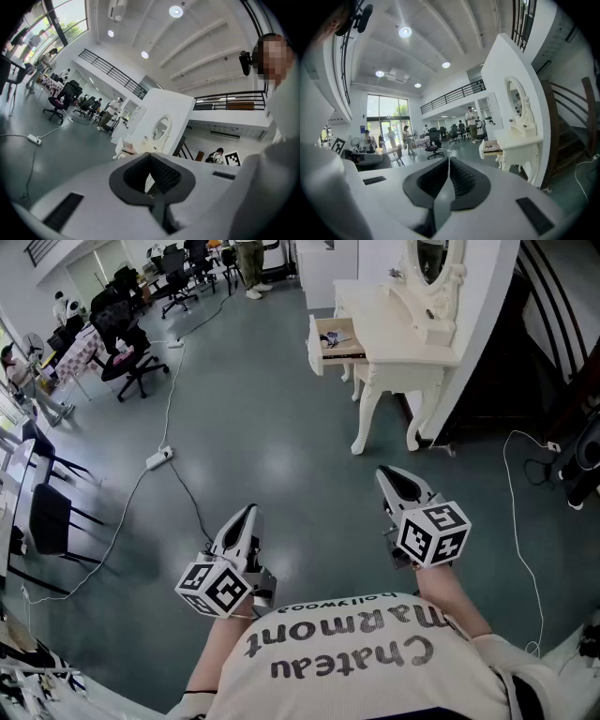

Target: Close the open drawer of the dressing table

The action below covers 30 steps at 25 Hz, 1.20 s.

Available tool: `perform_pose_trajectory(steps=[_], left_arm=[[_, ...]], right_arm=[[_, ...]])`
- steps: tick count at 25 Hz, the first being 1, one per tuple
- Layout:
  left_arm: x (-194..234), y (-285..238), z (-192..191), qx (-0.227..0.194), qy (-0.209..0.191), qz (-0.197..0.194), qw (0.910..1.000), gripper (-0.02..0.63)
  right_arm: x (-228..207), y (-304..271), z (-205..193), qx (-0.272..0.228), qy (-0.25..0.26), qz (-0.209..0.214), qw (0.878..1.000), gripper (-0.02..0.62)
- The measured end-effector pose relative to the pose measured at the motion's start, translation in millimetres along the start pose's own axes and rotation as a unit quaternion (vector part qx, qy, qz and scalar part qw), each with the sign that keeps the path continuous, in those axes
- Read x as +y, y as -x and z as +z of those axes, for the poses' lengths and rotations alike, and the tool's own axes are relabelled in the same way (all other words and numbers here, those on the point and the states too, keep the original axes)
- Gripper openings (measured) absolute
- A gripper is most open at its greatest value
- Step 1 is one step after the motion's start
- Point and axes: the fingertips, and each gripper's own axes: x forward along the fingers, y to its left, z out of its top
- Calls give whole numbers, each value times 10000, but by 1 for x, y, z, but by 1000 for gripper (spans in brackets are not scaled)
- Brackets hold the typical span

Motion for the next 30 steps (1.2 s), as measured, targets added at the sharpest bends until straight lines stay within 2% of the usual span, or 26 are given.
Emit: perform_pose_trajectory(steps=[11,18,24,30], left_arm=[[17,12,20,-90,-40,-128,9999,8],[39,22,29,-91,-108,-221,9997,8],[72,31,21,-148,75,-8,9999,8],[103,13,21,-58,259,130,9996,8]], right_arm=[[25,-13,7,-106,18,-14,9999,34],[49,-27,2,-272,-327,89,9991,34],[57,-45,-36,297,-225,-83,9993,34],[47,-87,-34,444,-282,-53,9986,34]])
